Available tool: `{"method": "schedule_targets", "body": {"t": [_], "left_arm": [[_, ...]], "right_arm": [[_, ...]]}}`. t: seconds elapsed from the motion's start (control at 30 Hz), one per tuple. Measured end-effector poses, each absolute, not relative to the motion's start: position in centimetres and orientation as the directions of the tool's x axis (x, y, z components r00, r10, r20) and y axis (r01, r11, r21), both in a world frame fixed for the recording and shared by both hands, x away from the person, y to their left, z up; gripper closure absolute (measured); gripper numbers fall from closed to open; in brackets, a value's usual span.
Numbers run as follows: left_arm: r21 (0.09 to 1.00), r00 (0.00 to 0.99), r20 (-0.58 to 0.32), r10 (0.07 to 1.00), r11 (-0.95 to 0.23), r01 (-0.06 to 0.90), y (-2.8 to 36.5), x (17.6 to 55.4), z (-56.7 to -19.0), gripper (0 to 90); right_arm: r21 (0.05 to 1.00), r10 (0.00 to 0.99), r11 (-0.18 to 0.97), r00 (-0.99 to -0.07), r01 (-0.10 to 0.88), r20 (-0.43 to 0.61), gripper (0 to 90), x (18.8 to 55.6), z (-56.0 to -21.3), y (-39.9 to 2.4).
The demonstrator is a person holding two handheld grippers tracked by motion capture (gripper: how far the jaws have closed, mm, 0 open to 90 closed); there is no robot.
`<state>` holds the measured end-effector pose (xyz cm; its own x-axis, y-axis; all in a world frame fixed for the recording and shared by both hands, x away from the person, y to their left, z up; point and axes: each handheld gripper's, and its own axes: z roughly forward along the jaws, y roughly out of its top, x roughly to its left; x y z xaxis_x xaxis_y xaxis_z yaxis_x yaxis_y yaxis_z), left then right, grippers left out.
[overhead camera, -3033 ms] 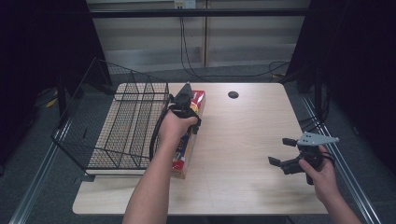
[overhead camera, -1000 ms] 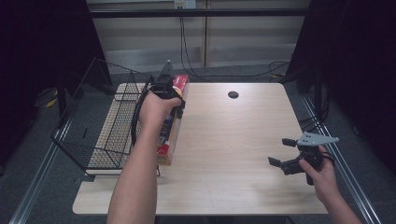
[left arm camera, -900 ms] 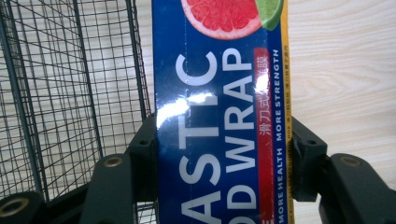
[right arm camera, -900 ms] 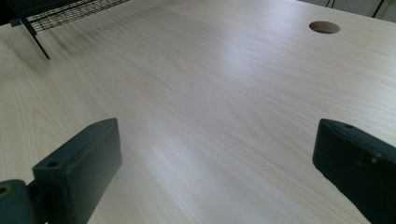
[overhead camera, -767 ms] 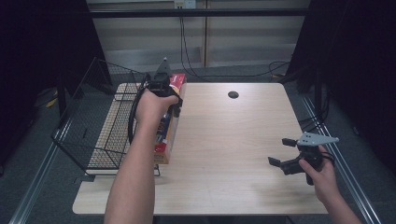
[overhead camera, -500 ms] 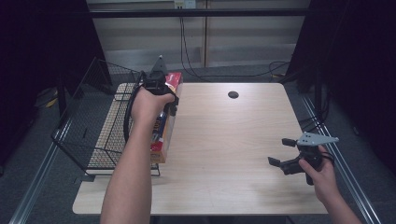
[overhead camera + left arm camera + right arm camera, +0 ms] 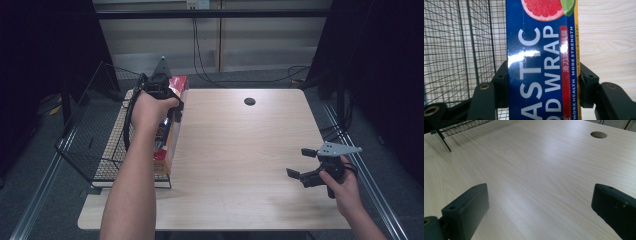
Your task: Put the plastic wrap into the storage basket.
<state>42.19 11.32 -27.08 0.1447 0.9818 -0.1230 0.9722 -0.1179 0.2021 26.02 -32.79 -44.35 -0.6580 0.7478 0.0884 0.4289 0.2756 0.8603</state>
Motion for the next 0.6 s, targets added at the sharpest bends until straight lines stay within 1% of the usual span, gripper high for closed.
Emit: {"method": "schedule_targets", "body": {"t": [0.6], "left_arm": [[0.204, 0.116, -0.124, 0.985, -0.089, 0.975, 13.2, 42.0, -26.1, 42.8]], "right_arm": [[0.861, 0.746, 0.276, -0.66, 0.428, 0.089, 0.9, 26.0, -44.3, -32.9]]}}
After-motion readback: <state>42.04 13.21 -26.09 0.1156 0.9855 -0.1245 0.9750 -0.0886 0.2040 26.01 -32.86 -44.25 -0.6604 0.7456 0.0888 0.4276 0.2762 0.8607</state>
